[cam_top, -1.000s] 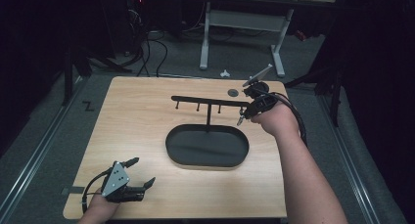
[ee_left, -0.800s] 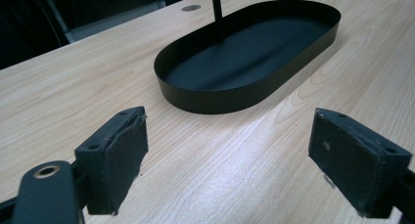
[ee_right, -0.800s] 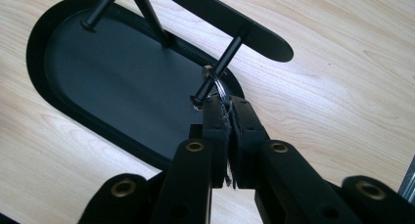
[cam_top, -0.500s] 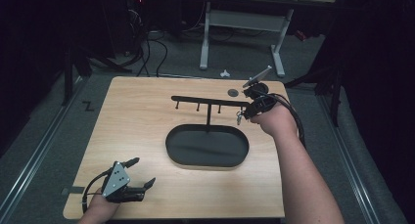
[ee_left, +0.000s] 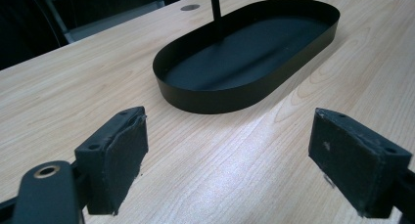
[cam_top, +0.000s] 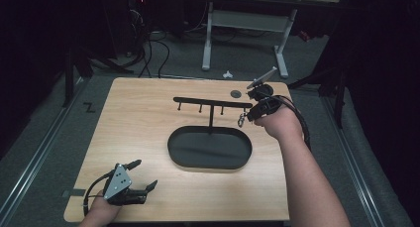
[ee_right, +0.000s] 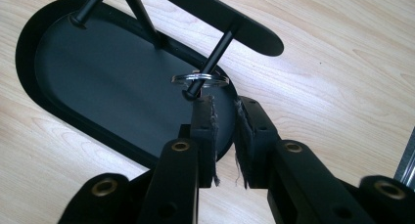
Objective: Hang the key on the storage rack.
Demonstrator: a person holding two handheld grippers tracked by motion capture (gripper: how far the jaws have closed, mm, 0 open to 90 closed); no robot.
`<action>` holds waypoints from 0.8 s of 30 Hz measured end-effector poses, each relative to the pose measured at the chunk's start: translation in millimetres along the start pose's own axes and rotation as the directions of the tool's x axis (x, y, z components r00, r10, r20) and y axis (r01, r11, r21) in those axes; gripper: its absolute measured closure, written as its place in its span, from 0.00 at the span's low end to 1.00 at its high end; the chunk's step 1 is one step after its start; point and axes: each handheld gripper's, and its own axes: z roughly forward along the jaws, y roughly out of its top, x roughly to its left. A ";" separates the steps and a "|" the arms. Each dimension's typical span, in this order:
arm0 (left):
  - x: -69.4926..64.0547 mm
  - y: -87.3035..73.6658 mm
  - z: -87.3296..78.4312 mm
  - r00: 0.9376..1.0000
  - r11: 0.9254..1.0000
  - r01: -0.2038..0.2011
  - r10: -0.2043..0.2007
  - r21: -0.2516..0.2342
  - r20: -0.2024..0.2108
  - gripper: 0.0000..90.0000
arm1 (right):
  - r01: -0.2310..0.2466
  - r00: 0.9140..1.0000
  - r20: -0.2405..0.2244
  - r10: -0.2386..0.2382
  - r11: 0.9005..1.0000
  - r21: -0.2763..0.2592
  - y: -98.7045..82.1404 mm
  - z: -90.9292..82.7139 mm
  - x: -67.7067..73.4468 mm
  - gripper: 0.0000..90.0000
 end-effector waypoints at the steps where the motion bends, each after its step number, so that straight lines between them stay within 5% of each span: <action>1: 0.0 0.0 0.0 1.000 1.000 0.000 0.000 0.000 0.000 0.17 | 0.000 1.000 0.000 0.000 1.000 0.000 0.0 0.0 0.0 0.87; 24: -0.9 0.5 0.3 1.000 1.000 -0.006 0.006 0.005 0.003 0.17 | -0.007 1.000 -0.017 0.007 1.000 0.018 -17.2 15.5 2.6 0.80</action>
